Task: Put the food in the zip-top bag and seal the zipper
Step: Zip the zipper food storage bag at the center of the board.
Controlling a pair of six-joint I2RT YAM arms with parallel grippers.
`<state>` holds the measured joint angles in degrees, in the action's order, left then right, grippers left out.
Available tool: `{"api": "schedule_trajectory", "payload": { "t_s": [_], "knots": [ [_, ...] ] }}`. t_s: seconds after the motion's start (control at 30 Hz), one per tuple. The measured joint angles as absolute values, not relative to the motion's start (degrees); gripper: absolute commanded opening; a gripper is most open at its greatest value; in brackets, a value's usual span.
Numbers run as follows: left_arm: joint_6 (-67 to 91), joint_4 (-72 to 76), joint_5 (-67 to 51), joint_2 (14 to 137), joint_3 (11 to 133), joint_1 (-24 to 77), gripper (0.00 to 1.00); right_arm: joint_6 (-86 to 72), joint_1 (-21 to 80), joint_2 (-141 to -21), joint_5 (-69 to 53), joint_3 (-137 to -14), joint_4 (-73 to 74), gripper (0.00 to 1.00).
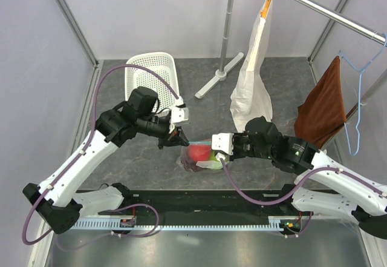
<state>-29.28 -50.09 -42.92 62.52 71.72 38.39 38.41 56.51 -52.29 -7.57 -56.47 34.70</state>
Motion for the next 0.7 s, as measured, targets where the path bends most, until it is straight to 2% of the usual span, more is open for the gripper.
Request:
{"api": "schedule_trajectory", "payload": {
  "t_s": [0.07, 0.1, 0.13, 0.23, 0.5, 0.7],
  "knots": [
    [-27.7, -51.7, -44.4, 64.1, 72.3, 37.7, 0.05, 38.5, 56.5, -52.8, -7.2, -56.9, 35.2, 0.00],
    [-27.2, -52.5, -45.1, 64.8, 72.8, 37.5, 0.15, 38.7, 56.5, -53.2, -7.0, -57.2, 35.5, 0.00],
    [-26.8, -53.0, -45.5, 65.3, 73.0, 37.3, 0.33, 38.8, 56.5, -53.5, -6.8, -57.5, 35.8, 0.00],
    [-25.3, -53.4, -44.4, 65.1, 73.0, 37.1, 0.52, 38.8, 56.4, -54.2, -6.7, -58.1, 37.5, 0.00],
    [-23.0, -47.5, -41.1, 57.8, 72.6, 37.5, 0.64, 36.6, 56.3, -55.7, -7.6, -59.4, 39.5, 0.00],
    [-17.6, -33.4, -37.7, 55.0, 63.5, 41.7, 0.63, 32.3, 56.3, -55.7, -8.4, -59.4, 39.3, 0.00]
  ]
}}
